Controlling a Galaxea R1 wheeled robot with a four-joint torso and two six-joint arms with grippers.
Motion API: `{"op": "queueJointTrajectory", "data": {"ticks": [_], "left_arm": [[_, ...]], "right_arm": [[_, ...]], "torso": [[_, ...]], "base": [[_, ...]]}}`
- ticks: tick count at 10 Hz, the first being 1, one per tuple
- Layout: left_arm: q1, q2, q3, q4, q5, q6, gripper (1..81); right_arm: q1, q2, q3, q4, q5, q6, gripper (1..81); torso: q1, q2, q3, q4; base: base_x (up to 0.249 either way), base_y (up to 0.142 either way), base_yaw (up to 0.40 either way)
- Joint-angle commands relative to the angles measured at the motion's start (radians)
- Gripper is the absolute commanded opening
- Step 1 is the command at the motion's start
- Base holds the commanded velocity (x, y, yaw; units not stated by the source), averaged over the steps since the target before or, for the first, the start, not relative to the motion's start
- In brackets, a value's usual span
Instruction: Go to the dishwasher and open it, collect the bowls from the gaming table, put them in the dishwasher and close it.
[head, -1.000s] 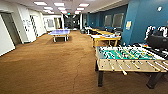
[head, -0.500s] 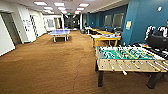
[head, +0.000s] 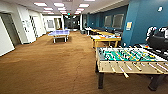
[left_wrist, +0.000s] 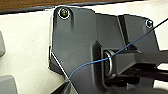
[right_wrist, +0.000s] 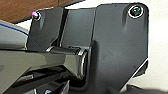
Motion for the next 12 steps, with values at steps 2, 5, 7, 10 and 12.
{"op": "queueJointTrajectory", "data": {"ticks": [2, 5, 7, 10, 12], "left_arm": [[-0.032, -0.007, -0.002, -0.006, 0.049, 0.002, 81.1], [-0.031, -0.007, -0.002, -0.005, 0.048, 0.002, 81.1], [-0.031, -0.009, -0.002, -0.006, 0.048, 0.002, 81.1], [-0.031, -0.009, -0.002, -0.005, 0.048, 0.002, 81.1], [-0.031, -0.009, -0.002, -0.005, 0.048, 0.002, 81.1]], "right_arm": [[0.043, 0.004, 0.007, -0.012, -0.040, -0.004, 81.1], [0.040, 0.004, 0.007, -0.012, -0.038, -0.005, 81.1], [0.040, 0.004, 0.007, -0.012, -0.040, -0.006, 81.1], [0.040, 0.004, 0.007, -0.012, -0.040, -0.010, 81.1], [0.040, 0.005, 0.007, -0.012, -0.040, -0.016, 81.1]], "torso": [[0.000, 0.000, 0.000, 0.000], [0.000, 0.000, 0.000, 0.000], [0.000, 0.000, 0.000, 0.000], [0.001, 0.001, 0.000, 0.000], [-0.002, -0.001, 0.001, 0.000]], "base": [[0.169, 0.000, 0.000], [0.191, 0.000, 0.000], [0.191, 0.000, 0.000], [0.191, 0.000, 0.000], [0.191, 0.070, 0.000]]}}
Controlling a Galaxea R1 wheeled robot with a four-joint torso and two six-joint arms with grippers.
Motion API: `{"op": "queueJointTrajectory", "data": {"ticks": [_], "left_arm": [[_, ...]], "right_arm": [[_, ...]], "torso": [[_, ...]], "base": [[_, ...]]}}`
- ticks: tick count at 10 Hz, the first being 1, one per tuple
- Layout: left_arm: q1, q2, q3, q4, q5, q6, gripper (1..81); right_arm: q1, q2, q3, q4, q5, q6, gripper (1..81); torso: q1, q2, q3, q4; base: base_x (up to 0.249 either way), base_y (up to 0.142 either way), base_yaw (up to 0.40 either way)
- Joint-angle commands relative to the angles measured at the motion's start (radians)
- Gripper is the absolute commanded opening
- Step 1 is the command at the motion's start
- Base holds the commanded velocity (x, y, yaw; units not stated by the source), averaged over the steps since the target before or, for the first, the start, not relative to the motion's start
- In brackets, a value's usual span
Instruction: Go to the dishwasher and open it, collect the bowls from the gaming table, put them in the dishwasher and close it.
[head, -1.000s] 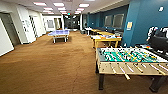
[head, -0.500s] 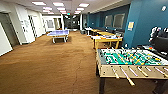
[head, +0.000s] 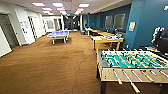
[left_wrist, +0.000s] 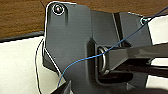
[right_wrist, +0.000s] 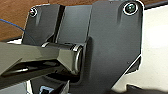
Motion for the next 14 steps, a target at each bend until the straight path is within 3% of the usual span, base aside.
{"op": "queueJointTrajectory", "data": {"ticks": [1, 14], "left_arm": [[-0.046, -0.025, -0.007, -0.005, 0.046, 0.002, 81.1], [-0.043, -0.023, -0.007, -0.005, 0.046, 0.002, 81.1]], "right_arm": [[0.051, 0.020, 0.011, -0.010, -0.036, -0.008, 81.1], [0.048, 0.020, 0.011, -0.010, -0.035, -0.008, 81.1]], "torso": [[0.000, 0.000, 0.000, 0.000], [-0.002, 0.000, 0.000, 0.000]], "base": [[0.191, 0.079, 0.000], [0.191, 0.076, 0.000]]}}
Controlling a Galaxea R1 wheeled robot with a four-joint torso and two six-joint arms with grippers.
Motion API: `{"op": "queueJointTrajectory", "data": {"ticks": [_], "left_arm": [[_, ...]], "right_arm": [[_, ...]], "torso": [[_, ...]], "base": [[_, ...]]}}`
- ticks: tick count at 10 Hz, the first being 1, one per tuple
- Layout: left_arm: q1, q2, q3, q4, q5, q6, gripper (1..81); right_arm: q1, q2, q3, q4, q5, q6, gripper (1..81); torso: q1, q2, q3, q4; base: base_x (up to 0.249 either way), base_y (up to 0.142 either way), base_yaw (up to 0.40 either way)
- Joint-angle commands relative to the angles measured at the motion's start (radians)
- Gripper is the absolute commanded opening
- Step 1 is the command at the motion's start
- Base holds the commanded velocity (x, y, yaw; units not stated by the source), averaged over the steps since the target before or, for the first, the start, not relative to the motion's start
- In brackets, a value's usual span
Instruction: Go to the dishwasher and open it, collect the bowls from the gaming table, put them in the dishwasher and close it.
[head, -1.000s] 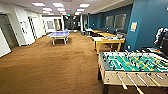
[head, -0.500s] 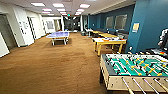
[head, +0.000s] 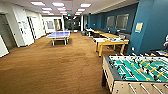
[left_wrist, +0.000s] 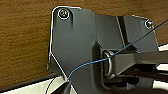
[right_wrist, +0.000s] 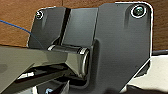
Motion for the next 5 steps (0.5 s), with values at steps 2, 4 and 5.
{"op": "queueJointTrajectory", "data": {"ticks": [2, 4, 5], "left_arm": [[-0.034, -0.008, 0.000, -0.002, 0.050, 0.002, 81.1], [-0.034, -0.006, 0.000, -0.002, 0.052, 0.003, 81.1], [-0.034, -0.005, 0.000, -0.002, 0.052, 0.003, 81.1]], "right_arm": [[0.045, 0.004, 0.003, -0.006, -0.041, -0.002, 81.1], [0.045, 0.003, 0.003, -0.004, -0.041, -0.002, 81.1], [0.050, 0.003, 0.003, -0.002, -0.043, 0.000, 81.1]], "torso": [[0.000, 0.000, 0.000, 0.000], [0.000, 0.000, 0.000, 0.000], [0.000, 0.000, 0.000, 0.000]], "base": [[0.191, 0.062, 0.000], [0.191, 0.000, 0.000], [0.191, 0.000, 0.000]]}}
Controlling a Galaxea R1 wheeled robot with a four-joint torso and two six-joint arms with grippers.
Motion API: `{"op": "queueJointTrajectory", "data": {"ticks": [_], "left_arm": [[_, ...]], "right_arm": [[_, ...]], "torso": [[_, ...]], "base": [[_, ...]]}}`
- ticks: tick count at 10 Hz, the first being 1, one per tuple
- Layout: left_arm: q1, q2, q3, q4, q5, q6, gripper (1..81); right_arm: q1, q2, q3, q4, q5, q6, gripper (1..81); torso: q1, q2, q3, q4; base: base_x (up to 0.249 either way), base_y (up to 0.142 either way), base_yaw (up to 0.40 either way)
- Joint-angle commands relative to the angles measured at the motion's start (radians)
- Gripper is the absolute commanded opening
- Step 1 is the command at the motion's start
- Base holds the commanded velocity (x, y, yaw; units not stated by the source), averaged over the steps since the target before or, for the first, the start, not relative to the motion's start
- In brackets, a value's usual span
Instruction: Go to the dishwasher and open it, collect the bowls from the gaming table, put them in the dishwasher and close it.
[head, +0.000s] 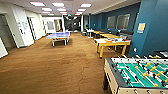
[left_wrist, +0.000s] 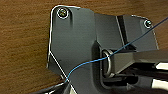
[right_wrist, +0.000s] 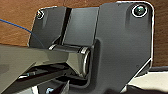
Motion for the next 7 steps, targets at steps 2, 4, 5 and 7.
{"op": "queueJointTrajectory", "data": {"ticks": [2, 4, 5, 7], "left_arm": [[-0.033, -0.008, -0.002, -0.002, 0.049, 0.003, 81.1], [-0.035, -0.008, -0.002, -0.002, 0.049, 0.005, 81.1], [-0.033, -0.008, -0.002, -0.002, 0.049, 0.005, 81.1], [-0.033, -0.008, -0.002, 0.001, 0.043, 0.005, 81.1]], "right_arm": [[0.050, 0.000, 0.001, 0.003, -0.044, 0.001, 81.1], [0.051, 0.001, 0.003, 0.005, -0.044, 0.002, 81.1], [0.050, 0.000, 0.003, 0.005, -0.044, 0.002, 81.1], [0.050, -0.002, 0.001, 0.005, -0.042, 0.002, 81.1]], "torso": [[0.000, 0.000, 0.000, 0.000], [0.000, 0.000, 0.000, 0.000], [0.000, 0.000, 0.000, 0.000], [0.000, 0.000, 0.000, 0.000]], "base": [[0.191, 0.000, 0.000], [0.191, 0.000, 0.000], [0.191, 0.000, 0.000], [0.191, 0.000, 0.000]]}}
